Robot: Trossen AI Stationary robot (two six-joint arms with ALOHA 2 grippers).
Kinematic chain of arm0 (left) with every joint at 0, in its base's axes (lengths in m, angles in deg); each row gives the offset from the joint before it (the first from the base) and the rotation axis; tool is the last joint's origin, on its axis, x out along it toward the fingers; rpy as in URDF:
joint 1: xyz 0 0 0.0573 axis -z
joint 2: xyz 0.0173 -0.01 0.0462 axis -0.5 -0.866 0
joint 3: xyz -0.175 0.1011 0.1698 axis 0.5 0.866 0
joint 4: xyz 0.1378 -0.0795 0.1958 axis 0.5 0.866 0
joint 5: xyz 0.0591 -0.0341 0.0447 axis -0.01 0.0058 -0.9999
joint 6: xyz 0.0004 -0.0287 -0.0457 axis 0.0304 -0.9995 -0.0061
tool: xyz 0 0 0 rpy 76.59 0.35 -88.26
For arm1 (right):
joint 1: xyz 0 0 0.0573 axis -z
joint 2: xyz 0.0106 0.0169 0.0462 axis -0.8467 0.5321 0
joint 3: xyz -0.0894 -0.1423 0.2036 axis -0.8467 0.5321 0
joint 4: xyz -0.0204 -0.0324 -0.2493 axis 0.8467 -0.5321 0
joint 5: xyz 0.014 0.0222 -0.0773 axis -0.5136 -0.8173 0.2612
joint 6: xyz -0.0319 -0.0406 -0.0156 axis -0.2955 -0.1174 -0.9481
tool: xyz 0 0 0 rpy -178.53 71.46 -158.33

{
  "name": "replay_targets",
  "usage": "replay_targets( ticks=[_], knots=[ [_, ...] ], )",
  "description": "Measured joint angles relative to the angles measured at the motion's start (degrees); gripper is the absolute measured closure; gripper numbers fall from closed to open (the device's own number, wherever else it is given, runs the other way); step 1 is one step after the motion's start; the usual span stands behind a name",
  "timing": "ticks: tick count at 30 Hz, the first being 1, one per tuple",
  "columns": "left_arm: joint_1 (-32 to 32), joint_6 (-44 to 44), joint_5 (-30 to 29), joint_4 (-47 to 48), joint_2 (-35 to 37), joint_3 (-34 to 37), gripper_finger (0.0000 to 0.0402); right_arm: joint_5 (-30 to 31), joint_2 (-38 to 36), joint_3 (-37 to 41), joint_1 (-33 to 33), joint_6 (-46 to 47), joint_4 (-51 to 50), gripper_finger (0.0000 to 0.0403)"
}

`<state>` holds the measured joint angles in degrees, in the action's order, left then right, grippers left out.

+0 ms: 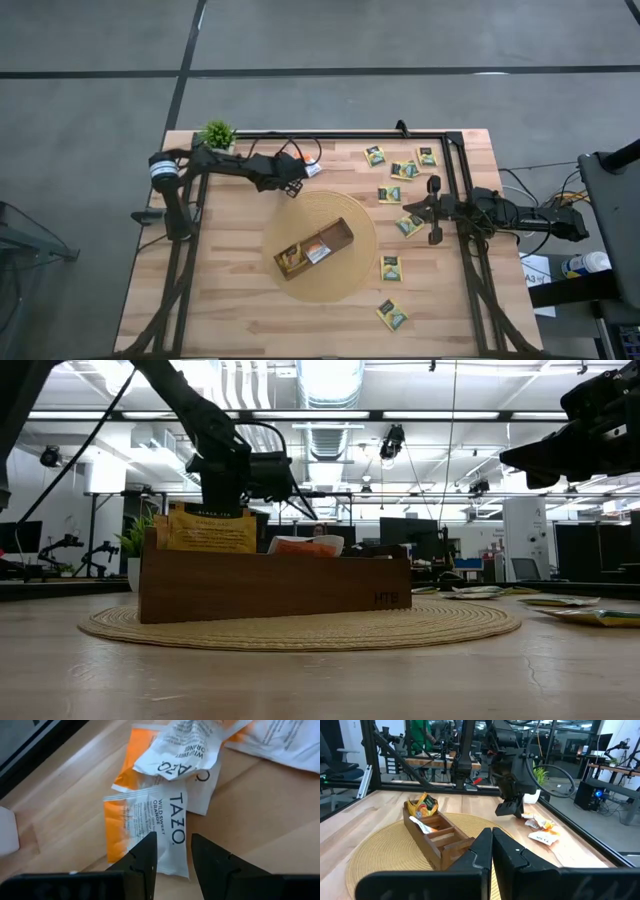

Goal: Pick & Place Tea
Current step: Put the orange tea sachet into the mid section of the wooden organizer

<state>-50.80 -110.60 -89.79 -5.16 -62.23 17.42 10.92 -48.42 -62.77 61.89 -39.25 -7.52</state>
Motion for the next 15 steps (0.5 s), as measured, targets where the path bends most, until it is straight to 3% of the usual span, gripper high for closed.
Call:
replay_targets(
  ticks=[15],
  knots=[
    [-0.63,0.24,0.14,0.75,-0.66,0.02,0.0301,0.00,0.00,-0.01,0.00,0.00,-0.02,0.0394]
  ],
)
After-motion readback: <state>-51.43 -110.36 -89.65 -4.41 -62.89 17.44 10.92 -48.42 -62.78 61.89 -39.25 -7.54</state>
